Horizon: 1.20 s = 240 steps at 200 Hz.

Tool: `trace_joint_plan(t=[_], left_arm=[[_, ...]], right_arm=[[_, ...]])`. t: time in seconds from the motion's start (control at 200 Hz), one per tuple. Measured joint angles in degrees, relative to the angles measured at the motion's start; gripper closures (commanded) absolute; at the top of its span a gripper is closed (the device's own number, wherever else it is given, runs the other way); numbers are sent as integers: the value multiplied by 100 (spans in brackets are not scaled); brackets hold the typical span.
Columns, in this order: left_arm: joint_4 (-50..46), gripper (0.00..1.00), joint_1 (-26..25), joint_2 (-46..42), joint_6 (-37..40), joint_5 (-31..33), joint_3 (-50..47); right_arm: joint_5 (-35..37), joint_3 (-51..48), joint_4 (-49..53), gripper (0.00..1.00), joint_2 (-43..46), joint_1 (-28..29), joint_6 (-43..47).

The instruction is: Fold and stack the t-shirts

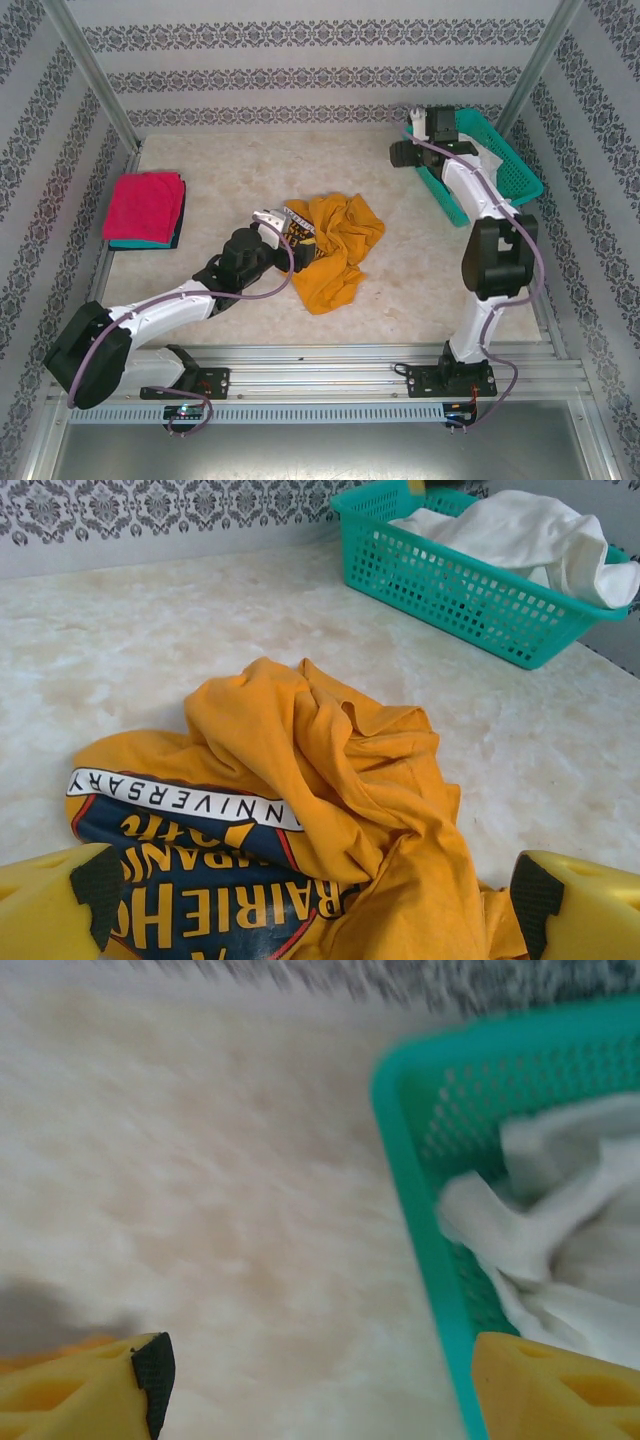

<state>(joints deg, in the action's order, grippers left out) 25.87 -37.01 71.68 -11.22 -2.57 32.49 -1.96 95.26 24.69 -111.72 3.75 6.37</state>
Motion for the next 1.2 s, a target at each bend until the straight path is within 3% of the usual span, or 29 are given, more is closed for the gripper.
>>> trace_joint_plan(t=[0.165, 0.34, 0.435, 0.819, 0.979, 1.199], left_arm=[[0, 0, 0, 39, -4, -35, 17], [-2, 0, 0, 61, -7, -42, 63], [-2, 0, 0, 61, -20, -42, 63], [-2, 0, 0, 61, -26, -87, 63], [-2, 0, 0, 61, -46, -138, 63], [-4, 0, 0, 76, -74, -164, 63]], right_arm=[[837, 389, 437, 33, -975, -168, 748], [1296, 887, 813, 44, -1438, -354, 850], [1405, 1220, 994, 51, -1519, -476, 809], [1499, 2354, 1482, 60, -2052, -721, 538], [1449, 2710, 1716, 58, -2236, -767, 337], [1355, 2490, 1683, 29, -2046, -776, -83]])
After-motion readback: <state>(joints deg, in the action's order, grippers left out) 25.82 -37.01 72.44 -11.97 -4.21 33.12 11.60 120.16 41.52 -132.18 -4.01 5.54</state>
